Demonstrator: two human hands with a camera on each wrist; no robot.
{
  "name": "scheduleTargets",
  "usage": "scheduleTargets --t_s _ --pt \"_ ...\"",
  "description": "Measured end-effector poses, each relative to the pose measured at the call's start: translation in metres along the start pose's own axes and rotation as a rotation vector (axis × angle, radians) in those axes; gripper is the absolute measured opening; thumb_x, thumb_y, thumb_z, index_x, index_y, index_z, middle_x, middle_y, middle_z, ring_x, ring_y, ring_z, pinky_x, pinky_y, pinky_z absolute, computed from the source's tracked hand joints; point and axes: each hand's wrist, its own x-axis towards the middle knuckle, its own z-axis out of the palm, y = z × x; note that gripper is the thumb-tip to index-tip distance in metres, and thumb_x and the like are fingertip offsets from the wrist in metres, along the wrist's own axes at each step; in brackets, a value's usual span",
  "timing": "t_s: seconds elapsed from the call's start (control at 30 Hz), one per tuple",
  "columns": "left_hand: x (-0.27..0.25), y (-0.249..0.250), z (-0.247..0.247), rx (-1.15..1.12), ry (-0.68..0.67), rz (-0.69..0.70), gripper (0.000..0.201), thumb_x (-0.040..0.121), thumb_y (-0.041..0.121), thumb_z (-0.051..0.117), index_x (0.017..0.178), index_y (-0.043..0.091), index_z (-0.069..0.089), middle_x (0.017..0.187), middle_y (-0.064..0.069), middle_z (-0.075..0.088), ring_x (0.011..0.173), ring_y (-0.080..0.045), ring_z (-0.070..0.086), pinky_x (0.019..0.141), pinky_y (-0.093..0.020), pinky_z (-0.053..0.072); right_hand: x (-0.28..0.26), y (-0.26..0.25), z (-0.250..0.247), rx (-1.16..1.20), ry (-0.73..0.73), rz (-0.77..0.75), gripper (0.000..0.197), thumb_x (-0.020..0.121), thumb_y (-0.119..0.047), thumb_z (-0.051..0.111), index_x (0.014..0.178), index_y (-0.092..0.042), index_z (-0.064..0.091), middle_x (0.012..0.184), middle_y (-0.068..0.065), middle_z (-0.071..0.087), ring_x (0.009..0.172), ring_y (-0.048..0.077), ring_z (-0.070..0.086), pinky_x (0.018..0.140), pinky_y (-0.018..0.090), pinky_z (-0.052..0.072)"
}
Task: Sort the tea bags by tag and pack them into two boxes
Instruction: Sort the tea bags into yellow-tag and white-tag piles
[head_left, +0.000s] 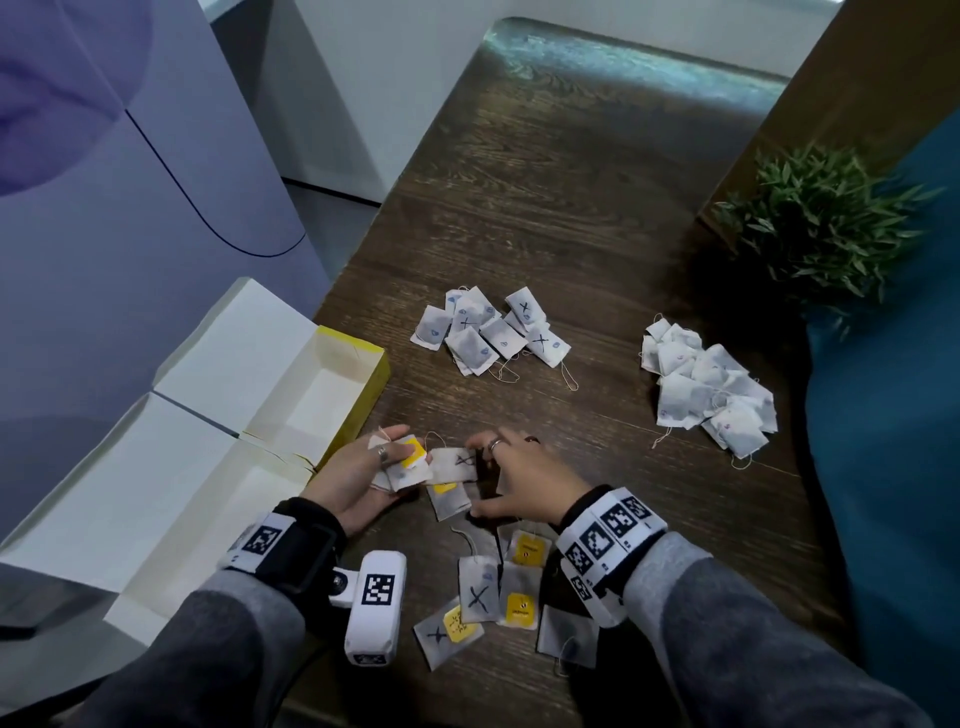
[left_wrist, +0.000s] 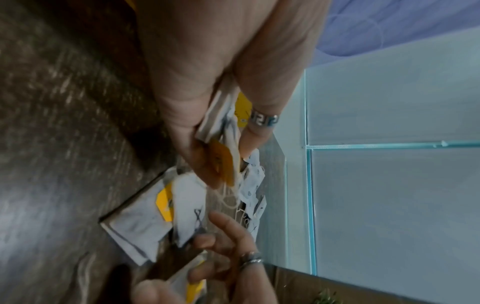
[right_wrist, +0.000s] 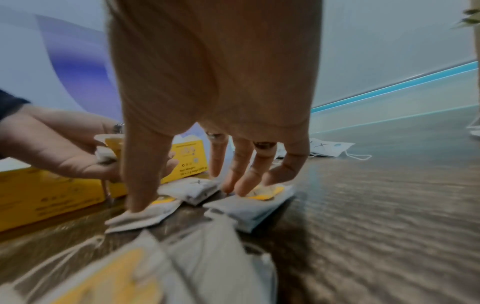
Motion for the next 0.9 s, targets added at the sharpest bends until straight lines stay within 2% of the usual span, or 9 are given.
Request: scheduleTargets --t_s 0.1,0.23,0.33,0.4,0.5,0.57,0.63,0.7,0.9 --pt "-0.001 -0.006 0.0 0.309 0.064 0.059 0.034 0.084 -0.006 0.059 0.116 0.005 0.053 0.099 -0.012 0.063 0.082 -0.019 0.061 0.058 -0.022 0.055 0.002 -0.007 0.007 -0.048 0.073 -0.015 0.063 0.077 -0.043 0.065 0.132 -0.03 0.036 0.129 0.001 0.042 0.124 0.026 0.041 0.1 0.045 0.035" --pt "-0.002 -0.009 -0.001 0.504 0.099 0.072 0.023 0.08 -0.007 0.065 0.097 0.007 0.059 0.089 -0.013 0.062 0.074 -0.019 0.058 0.056 -0.021 0.052 0.006 -0.018 0.013 -0.166 0.134 -0.051 0.052 0.084 -0.038 0.058 0.132 -0.024 0.041 0.125 0.007 0.04 0.119 0.031 0.043 0.096 0.045 0.037" --pt "0.0 -0.01 -0.006 0.78 0.126 0.082 0.032 0.078 0.002 0.071 0.108 0.008 0.062 0.103 -0.012 0.064 0.089 -0.02 0.059 0.069 -0.023 0.049 0.012 -0.021 0.009 -0.231 0.133 -0.08 0.035 0.088 -0.027 0.053 0.119 -0.011 0.052 0.122 0.012 0.043 0.115 0.033 0.045 0.094 0.043 0.038" --pt "0.001 -0.012 -0.008 0.893 0.137 0.101 0.039 0.077 0.005 0.073 0.113 0.006 0.06 0.109 -0.012 0.062 0.096 -0.022 0.058 0.076 -0.027 0.046 0.016 -0.021 0.007 -0.11 0.137 -0.046 0.025 0.089 -0.021 0.052 0.11 -0.008 0.058 0.117 0.013 0.048 0.109 0.033 0.051 0.09 0.04 0.042" --pt "0.002 -0.014 -0.002 0.956 0.152 0.153 0.04 0.076 0.007 0.073 0.114 0.005 0.057 0.108 -0.012 0.061 0.095 -0.022 0.056 0.075 -0.027 0.043 0.017 -0.017 0.008 0.142 0.167 0.014 0.018 0.09 -0.021 0.053 0.099 -0.009 0.063 0.107 0.012 0.059 0.101 0.029 0.058 0.083 0.036 0.047" --pt "0.001 -0.015 0.003 1.04 0.174 0.217 0.039 0.077 0.006 0.07 0.113 0.007 0.055 0.103 -0.009 0.058 0.093 -0.021 0.054 0.074 -0.027 0.041 0.016 -0.013 0.005 0.294 0.181 0.073 0.013 0.089 -0.022 0.054 0.087 -0.012 0.062 0.089 0.007 0.064 0.085 0.022 0.059 0.071 0.028 0.041" --pt "0.001 -0.015 0.005 1.067 0.194 0.263 0.036 0.077 0.005 0.069 0.109 0.01 0.053 0.102 -0.009 0.057 0.092 -0.022 0.054 0.073 -0.028 0.042 0.015 -0.011 0.0 0.45 0.152 0.115 0.019 0.087 -0.026 0.059 0.069 -0.022 0.053 0.069 -0.005 0.056 0.066 0.011 0.051 0.064 0.027 0.037" --pt "0.0 -0.016 0.004 1.052 0.204 0.276 0.034 0.078 0.005 0.07 0.106 0.011 0.052 0.102 -0.008 0.057 0.091 -0.021 0.055 0.074 -0.028 0.043 0.014 -0.015 -0.004 0.496 0.073 0.105 0.026 0.084 -0.028 0.065 0.063 -0.027 0.049 0.064 -0.009 0.051 0.059 0.005 0.046 0.058 0.026 0.036" --pt "-0.002 -0.013 -0.001 0.972 0.186 0.254 0.028 0.08 0.001 0.066 0.104 0.01 0.054 0.098 -0.01 0.058 0.094 -0.024 0.057 0.073 -0.026 0.043 0.017 -0.04 0.016 0.251 0.008 -0.05 0.006 0.078 -0.014 0.069 0.075 -0.011 0.065 0.089 0.01 0.07 0.085 0.023 0.061 0.075 0.025 0.04"
